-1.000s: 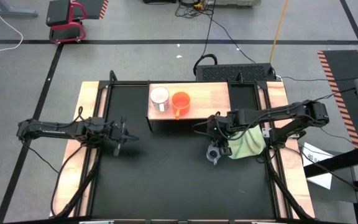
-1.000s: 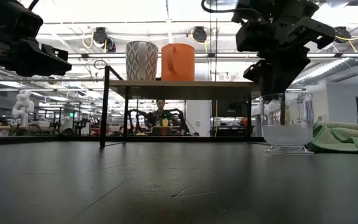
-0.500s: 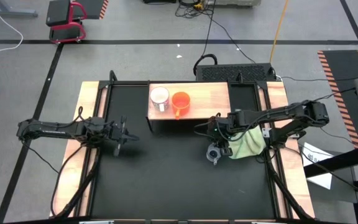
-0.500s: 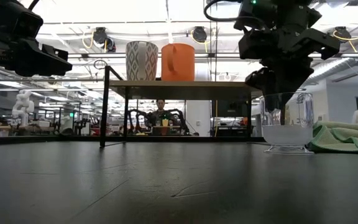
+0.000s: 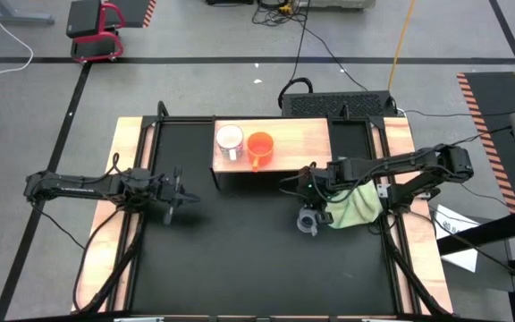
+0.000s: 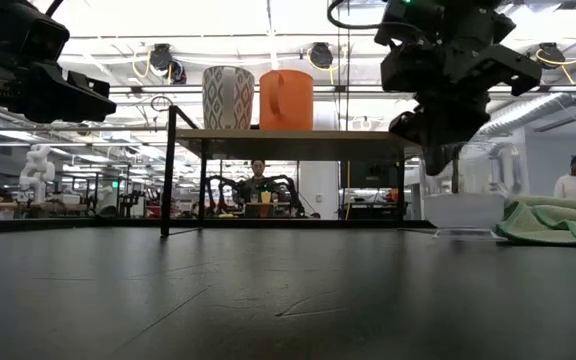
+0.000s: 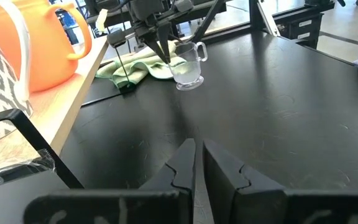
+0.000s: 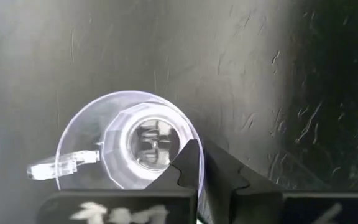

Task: Stack small to large cups/mugs on shelf
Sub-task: Put the transparent cup on the shelf, then return to Home Position

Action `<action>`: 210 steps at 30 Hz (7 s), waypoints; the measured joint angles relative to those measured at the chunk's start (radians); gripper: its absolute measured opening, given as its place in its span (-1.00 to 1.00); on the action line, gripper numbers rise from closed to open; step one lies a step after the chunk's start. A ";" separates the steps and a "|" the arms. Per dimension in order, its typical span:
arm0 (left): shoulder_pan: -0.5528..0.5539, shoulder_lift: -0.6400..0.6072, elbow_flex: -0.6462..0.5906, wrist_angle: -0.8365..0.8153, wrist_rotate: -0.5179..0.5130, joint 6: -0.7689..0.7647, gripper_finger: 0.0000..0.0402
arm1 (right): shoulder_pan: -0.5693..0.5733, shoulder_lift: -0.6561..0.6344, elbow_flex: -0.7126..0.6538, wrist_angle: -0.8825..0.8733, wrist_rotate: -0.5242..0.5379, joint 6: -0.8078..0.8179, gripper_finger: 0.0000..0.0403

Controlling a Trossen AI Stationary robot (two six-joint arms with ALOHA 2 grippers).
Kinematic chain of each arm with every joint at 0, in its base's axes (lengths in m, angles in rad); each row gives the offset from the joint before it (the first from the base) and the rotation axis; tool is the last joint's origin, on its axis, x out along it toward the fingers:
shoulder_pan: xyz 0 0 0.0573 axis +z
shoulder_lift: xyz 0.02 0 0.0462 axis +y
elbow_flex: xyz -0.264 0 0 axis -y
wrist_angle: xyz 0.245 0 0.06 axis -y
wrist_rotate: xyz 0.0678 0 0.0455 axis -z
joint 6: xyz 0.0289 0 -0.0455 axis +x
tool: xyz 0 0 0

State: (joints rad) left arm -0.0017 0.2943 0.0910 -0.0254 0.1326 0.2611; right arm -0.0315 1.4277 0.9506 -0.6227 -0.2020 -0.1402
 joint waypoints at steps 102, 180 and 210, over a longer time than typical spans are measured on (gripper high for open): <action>0.000 0.000 0.000 -0.009 0.000 0.006 -0.84 | -0.364 -0.061 0.597 -0.438 0.052 -0.250 -1.00; 0.000 0.000 0.000 -0.010 0.000 0.016 -0.84 | -0.473 0.070 0.665 -0.564 0.058 -0.343 -1.00; 0.000 0.000 0.000 -0.019 0.000 0.016 -0.84 | -0.484 0.078 0.664 -0.499 0.069 -0.343 -0.39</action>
State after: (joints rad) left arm -0.0021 0.2943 0.0910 -0.0444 0.1322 0.2768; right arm -0.5156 1.5057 1.6146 -1.1221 -0.1326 -0.4835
